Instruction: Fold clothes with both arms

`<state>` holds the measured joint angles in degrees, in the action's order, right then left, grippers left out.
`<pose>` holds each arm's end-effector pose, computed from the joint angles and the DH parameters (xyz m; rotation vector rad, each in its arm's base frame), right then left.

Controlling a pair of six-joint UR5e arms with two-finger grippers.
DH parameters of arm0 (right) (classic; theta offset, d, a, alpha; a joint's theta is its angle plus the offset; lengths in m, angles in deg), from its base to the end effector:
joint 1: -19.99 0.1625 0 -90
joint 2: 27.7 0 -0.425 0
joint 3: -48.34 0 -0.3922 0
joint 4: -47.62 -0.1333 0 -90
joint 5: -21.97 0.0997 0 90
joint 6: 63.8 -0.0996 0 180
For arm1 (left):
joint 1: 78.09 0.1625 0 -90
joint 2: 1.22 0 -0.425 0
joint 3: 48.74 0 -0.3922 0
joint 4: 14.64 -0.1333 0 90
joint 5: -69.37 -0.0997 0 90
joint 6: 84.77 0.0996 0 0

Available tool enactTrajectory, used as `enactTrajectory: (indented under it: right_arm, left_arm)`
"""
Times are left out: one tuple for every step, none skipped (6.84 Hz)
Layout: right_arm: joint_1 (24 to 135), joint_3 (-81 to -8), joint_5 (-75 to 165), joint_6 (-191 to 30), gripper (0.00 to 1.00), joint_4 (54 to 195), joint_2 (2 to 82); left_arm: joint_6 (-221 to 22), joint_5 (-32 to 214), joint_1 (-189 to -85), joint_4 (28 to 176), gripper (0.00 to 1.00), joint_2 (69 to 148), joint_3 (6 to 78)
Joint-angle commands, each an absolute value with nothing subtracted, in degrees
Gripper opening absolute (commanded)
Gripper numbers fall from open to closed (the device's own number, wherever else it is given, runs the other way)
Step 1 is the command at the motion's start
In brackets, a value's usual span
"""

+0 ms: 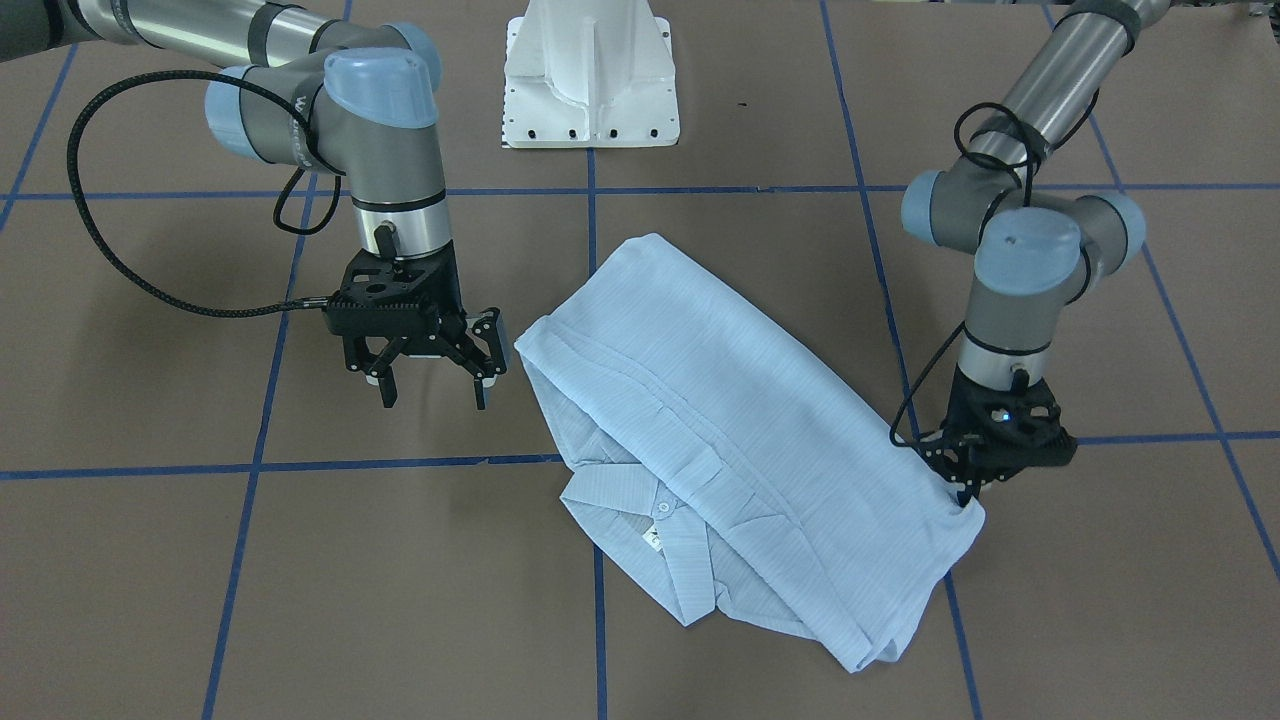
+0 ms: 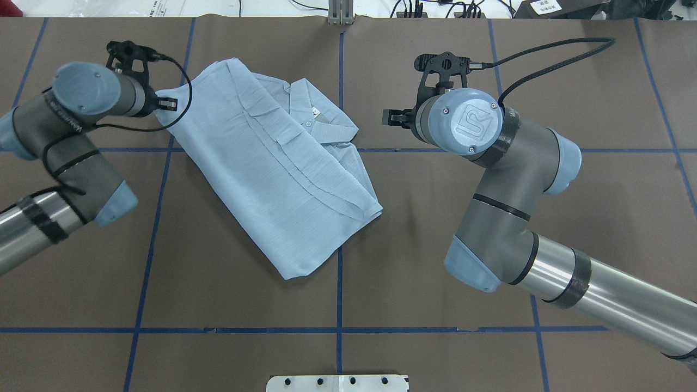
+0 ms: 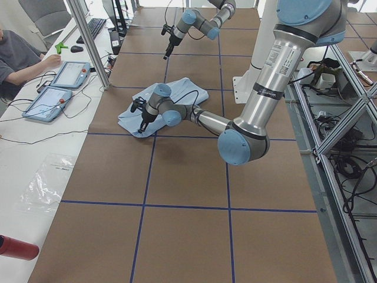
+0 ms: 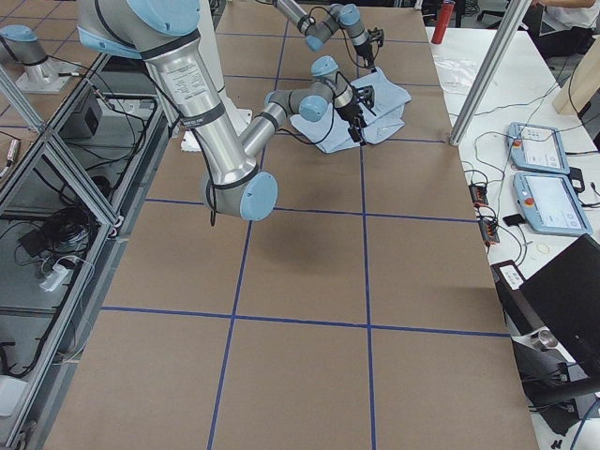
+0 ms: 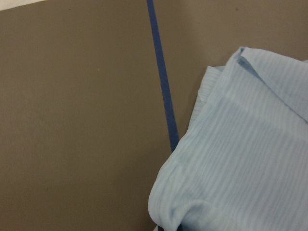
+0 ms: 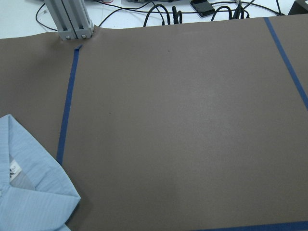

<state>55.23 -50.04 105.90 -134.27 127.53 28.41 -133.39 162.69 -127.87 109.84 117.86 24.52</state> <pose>-0.4614 -0.5021 0.2330 0.5094 -0.7685 0.3030 0.3743 -0.6401 0.4454 0.5455 0.6112 -0.1146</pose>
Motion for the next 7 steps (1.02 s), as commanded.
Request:
enactTrajectory:
  right_arm:
    - [55.06,-50.80,106.08,-134.29,1.00,127.60,28.29]
    - [54.97,-50.98,106.08,-134.29,1.00,127.60,28.29]
    - [54.89,-50.81,106.08,-134.29,1.00,127.69,28.03]
    - [54.80,-48.89,106.08,-134.99,1.00,127.69,26.20]
    - [54.54,-42.52,106.08,-139.00,1.00,127.69,20.78]
    - [54.36,-34.02,106.08,-142.60,1.00,125.86,14.64]
    - [53.92,-23.92,105.99,-146.64,1.00,116.71,11.88]
  left_arm:
    - [-133.20,161.75,-130.73,116.82,0.00,131.69,5.22]
    - [-133.29,162.09,-130.83,116.93,0.00,136.02,1.66]
    - [-133.11,162.44,-131.52,117.45,0.22,135.81,1.63]
    - [-130.33,162.62,-131.79,120.24,0.99,132.93,3.71]
    - [-129.43,168.01,-132.58,121.40,1.00,128.64,9.48]
    - [-129.16,173.90,-133.28,121.41,1.00,123.81,16.06]
    - [-129.16,174.30,-133.38,120.98,1.00,118.11,24.22]
